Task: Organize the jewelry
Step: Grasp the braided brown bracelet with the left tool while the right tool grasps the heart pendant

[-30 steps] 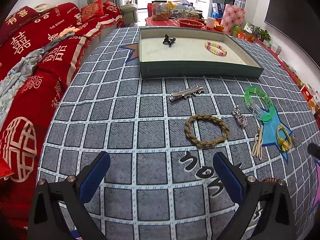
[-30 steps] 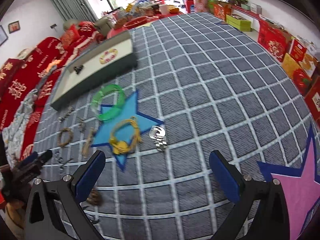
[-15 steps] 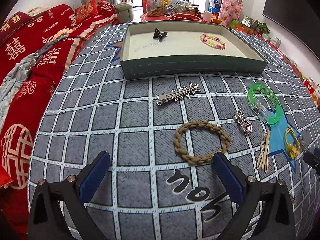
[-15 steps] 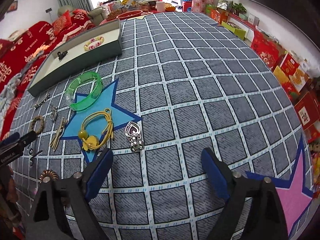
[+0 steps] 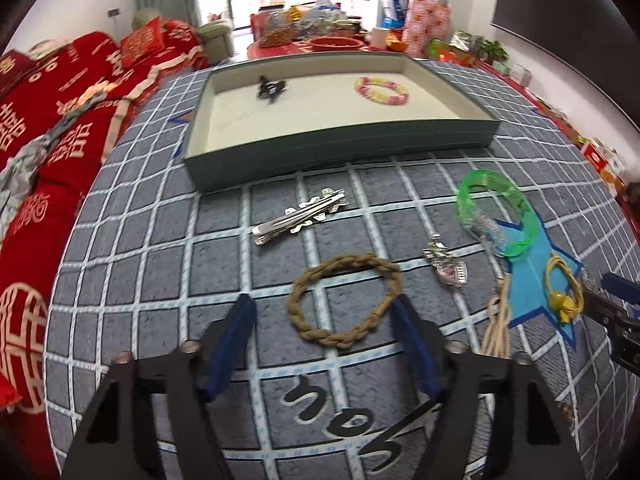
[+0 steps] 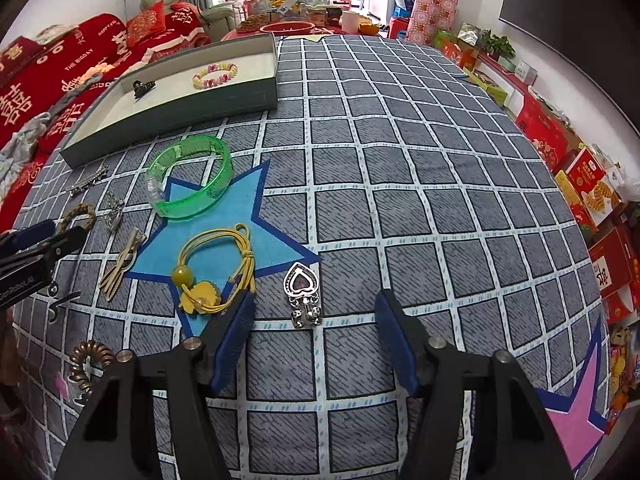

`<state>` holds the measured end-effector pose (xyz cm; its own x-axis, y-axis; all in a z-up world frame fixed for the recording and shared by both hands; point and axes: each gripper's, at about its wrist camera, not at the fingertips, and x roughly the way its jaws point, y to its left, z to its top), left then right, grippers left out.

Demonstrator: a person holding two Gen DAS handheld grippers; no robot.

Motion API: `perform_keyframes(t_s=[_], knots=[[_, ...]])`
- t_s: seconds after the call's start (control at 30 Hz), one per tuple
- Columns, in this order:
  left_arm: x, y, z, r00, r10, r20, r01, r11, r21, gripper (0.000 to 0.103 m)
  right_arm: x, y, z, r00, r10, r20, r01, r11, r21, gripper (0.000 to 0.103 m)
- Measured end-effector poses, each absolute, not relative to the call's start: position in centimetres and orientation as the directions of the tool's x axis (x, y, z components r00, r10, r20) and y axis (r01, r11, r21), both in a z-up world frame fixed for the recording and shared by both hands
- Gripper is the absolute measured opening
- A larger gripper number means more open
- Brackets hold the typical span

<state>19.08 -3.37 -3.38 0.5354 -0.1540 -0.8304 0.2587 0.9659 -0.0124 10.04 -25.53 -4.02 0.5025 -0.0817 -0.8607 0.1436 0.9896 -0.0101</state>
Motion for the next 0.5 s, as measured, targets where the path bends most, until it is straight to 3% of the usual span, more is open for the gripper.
perform_keyframes(t_s=[0.03, 0.17, 0.2, 0.23, 0.5], knots=[[18.9, -3.6, -3.3, 0.536, -0.164, -0.828, 0.272, 0.962, -0.015, 0.067, 10.1, -25.5, -4.0, 0.502, -0.081, -0.861, 0.141, 0.99, -0.01, 0.057], [18.6, -4.4, -3.1, 0.533, -0.196, -0.823, 0.32, 0.947, -0.019, 0.024, 10.0, -25.3, -3.8, 0.504, -0.078, -0.86, 0.143, 0.99, -0.006, 0.041], [18.6, -4.5, -3.0, 0.529, -0.204, -0.823, 0.328, 0.944, -0.023, 0.024, 10.0, -25.3, -3.8, 0.505, -0.076, -0.86, 0.142, 0.99, -0.004, 0.034], [18.7, -4.5, -3.0, 0.527, -0.209, -0.824, 0.329, 0.944, -0.029, 0.024, 10.0, -25.3, -3.7, 0.506, -0.077, -0.859, 0.143, 0.99, -0.004, 0.018], [18.5, -2.8, -2.0, 0.511, -0.288, -0.81, 0.294, 0.944, -0.15, 0.023, 9.1, -26.6, -3.3, 0.525, -0.013, -0.851, 0.169, 0.981, 0.09, 0.017]])
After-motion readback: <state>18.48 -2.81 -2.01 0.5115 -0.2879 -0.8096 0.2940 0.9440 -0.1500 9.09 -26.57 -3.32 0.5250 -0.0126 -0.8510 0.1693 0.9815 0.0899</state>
